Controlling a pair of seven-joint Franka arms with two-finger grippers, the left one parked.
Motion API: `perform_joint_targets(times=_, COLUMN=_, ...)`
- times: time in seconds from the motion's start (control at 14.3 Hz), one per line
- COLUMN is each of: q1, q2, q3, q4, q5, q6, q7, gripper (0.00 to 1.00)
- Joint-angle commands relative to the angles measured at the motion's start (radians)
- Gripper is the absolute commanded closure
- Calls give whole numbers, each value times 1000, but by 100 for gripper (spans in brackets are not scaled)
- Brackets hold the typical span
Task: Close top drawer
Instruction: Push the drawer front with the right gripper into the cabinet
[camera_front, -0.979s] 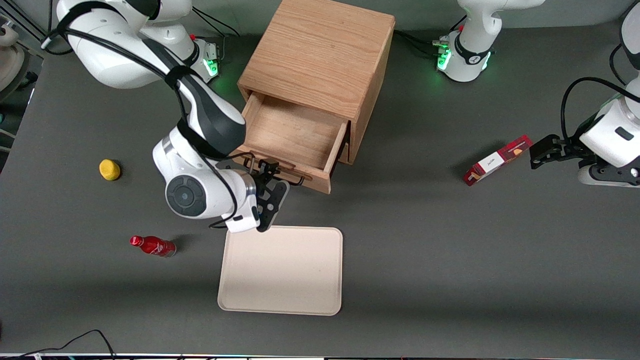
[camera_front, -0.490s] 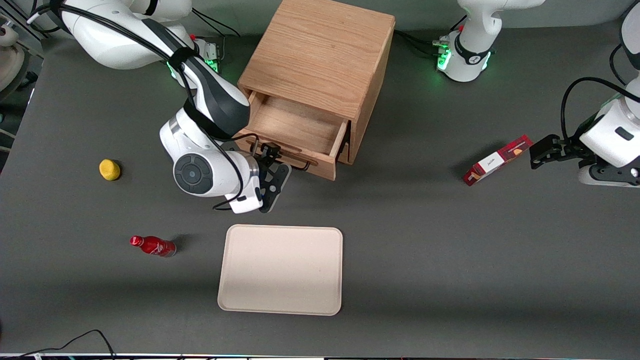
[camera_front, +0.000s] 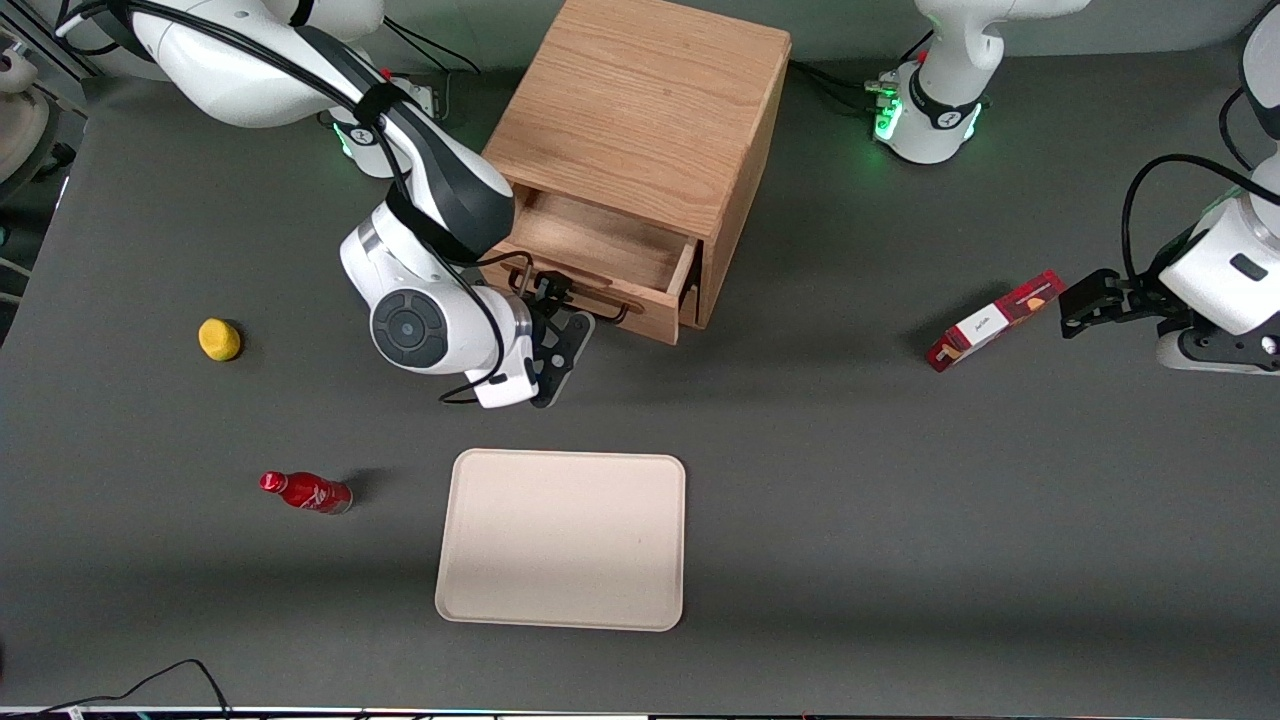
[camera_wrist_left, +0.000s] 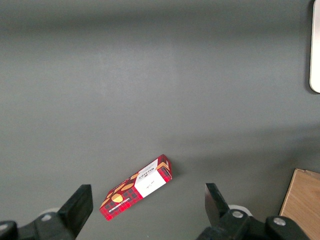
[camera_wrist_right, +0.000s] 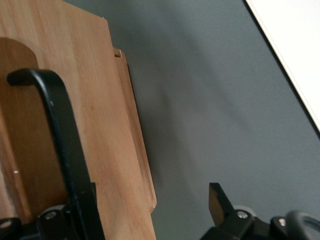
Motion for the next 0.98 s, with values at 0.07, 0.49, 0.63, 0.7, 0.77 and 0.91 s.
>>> perform_joint_targets(times=0.07, q1=-15, q2=-37, q3=35, q4=-41, q5=28, q6=14, q7=47, gripper=0)
perform_joint_targets(times=0.49, q1=-13, q2=-75, q3=49, q4=-78, q5=71, q6=7, q7=62, gripper=0)
perform_joint_targets(times=0.63, q1=-13, q2=-107, q3=49, q4=-109, q5=94, q6=9, q7=62, gripper=0)
perform_joint_targets(times=0.7, q1=-13, q2=-117, q3=60, q4=-121, q5=96, q6=9, q7=62, gripper=0)
perform_joint_targets(times=0.77, q1=-16, q2=-121, q3=72, q4=-129, q5=106, q6=7, q7=62, gripper=0)
perform_joint_targets(times=0.91, q1=-19, q2=-158, q3=80, q4=-159, q5=117, q6=10, q7=62, gripper=0)
